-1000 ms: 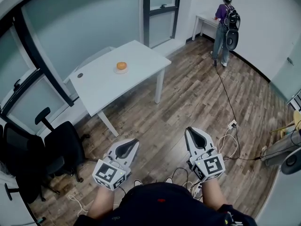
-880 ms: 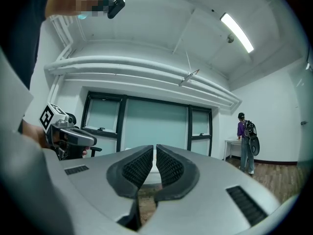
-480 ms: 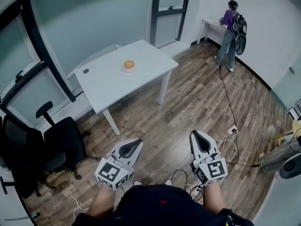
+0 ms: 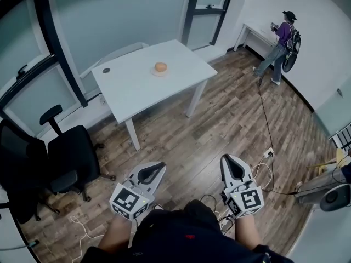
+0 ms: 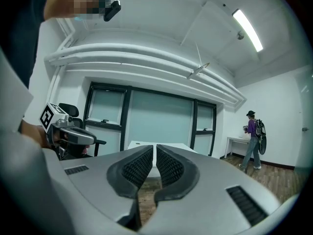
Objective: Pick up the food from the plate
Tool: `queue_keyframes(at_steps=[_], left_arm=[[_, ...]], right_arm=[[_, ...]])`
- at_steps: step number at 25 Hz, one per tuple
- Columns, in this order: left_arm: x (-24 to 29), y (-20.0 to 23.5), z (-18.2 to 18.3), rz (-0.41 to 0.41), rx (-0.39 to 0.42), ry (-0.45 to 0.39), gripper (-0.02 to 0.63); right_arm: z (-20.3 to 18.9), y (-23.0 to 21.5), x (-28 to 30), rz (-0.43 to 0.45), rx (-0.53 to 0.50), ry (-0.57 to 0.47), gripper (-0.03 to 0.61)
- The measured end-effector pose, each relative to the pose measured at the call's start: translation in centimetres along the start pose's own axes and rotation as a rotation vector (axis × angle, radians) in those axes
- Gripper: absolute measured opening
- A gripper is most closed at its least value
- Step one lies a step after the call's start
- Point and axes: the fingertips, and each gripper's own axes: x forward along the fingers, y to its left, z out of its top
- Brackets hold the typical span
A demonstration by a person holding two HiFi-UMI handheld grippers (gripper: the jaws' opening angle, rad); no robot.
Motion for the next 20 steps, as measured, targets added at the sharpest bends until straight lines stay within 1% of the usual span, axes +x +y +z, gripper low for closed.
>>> queue_keyframes(at_steps=[3, 6, 11, 16, 20], left_arm=[[-0.5, 1.1, -0.3, 0.007, -0.009, -0.005, 0.034], [-0.5, 2.7, -0.5, 0.026, -0.012, 0.000, 0.034], [0.2, 5.7, -0.5, 0.069, -0.009, 0.016, 0.034], [2.6, 9.6, 0.3, 0.125, -0.012, 0.025, 0.034], [6.5, 12.8, 1.3, 0.167, -0.006, 0.040, 0.034]], right_arm=[[-0.6, 0.5, 1.2, 0.003, -0.016, 0.026, 0.037], [-0.7, 0.6, 3.1, 0.015, -0.002, 0.026, 0.037], [-1.1, 0.5, 7.3, 0.067, 0.016, 0.018, 0.037], [-1.8, -1.6, 12.8, 0.121, 0.039, 0.014, 0.037], [-1.8, -4.7, 17.9, 0.162, 0.062, -0.001, 0.037]])
